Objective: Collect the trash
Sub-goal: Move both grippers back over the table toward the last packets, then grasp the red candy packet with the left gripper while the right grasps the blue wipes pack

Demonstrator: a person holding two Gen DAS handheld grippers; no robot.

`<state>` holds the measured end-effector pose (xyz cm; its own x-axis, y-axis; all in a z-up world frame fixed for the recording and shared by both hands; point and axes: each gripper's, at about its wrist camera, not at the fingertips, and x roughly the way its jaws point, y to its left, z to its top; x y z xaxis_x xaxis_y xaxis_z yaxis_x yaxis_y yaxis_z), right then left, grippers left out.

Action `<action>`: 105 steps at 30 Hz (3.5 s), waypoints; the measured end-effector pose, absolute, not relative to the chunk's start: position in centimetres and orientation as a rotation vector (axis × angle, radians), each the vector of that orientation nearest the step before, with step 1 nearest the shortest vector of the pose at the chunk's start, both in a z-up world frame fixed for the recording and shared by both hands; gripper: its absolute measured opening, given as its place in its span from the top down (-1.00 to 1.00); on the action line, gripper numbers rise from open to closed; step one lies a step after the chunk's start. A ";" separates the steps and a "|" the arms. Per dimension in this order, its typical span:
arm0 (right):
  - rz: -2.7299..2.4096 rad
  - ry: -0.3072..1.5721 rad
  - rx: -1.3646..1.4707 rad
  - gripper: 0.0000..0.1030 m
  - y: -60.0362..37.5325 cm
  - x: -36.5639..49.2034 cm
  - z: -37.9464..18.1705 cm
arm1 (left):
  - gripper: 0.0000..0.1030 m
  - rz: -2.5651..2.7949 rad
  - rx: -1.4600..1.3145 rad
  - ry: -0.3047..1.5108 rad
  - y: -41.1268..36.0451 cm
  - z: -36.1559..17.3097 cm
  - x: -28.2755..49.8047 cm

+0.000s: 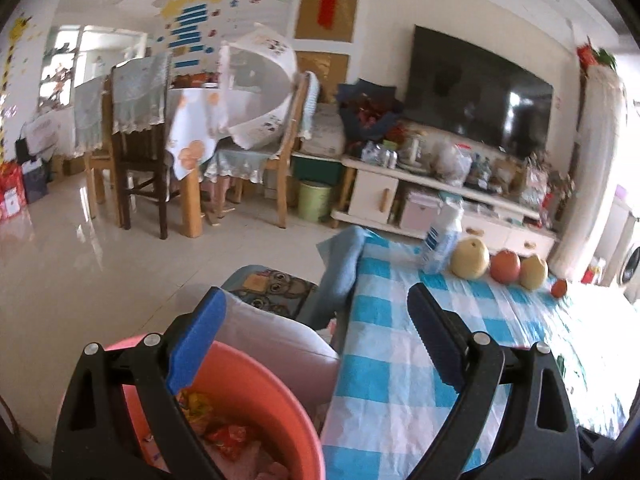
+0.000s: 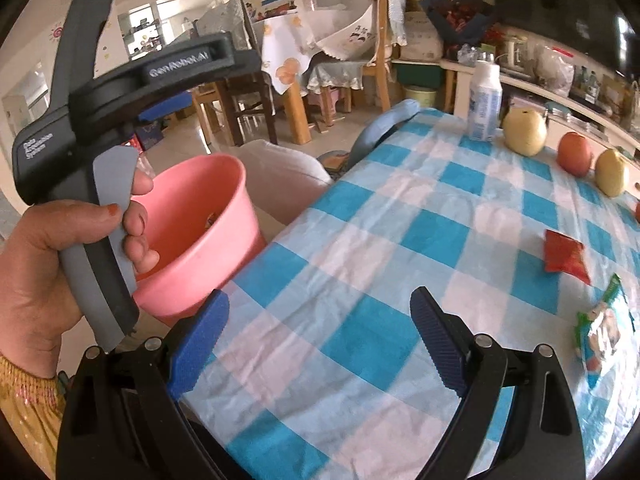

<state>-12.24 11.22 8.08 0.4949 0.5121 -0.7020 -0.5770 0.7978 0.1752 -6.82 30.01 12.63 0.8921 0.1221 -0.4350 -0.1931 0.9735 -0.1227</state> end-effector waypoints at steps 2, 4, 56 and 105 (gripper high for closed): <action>0.653 0.819 -0.076 -0.77 10.6 -12.2 8.2 | -0.79 0.143 -0.142 0.451 28.9 12.7 -6.4; 0.642 0.814 -0.068 -0.77 9.9 -12.3 8.3 | -0.79 0.108 -0.130 0.457 27.9 12.7 -6.1; 0.374 0.800 0.229 -0.79 -9.8 -9.8 9.5 | -0.79 -0.269 -0.036 0.691 9.2 7.5 -0.2; 0.369 0.972 0.172 -0.40 -10.1 -2.1 3.6 | 0.18 -0.187 0.015 0.904 5.5 1.6 6.6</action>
<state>-2.09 -10.07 3.63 0.5076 0.3806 -0.7729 -0.2286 0.9245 0.3051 6.63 5.49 1.63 0.6034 -0.1554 -0.7822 0.1678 0.9836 -0.0659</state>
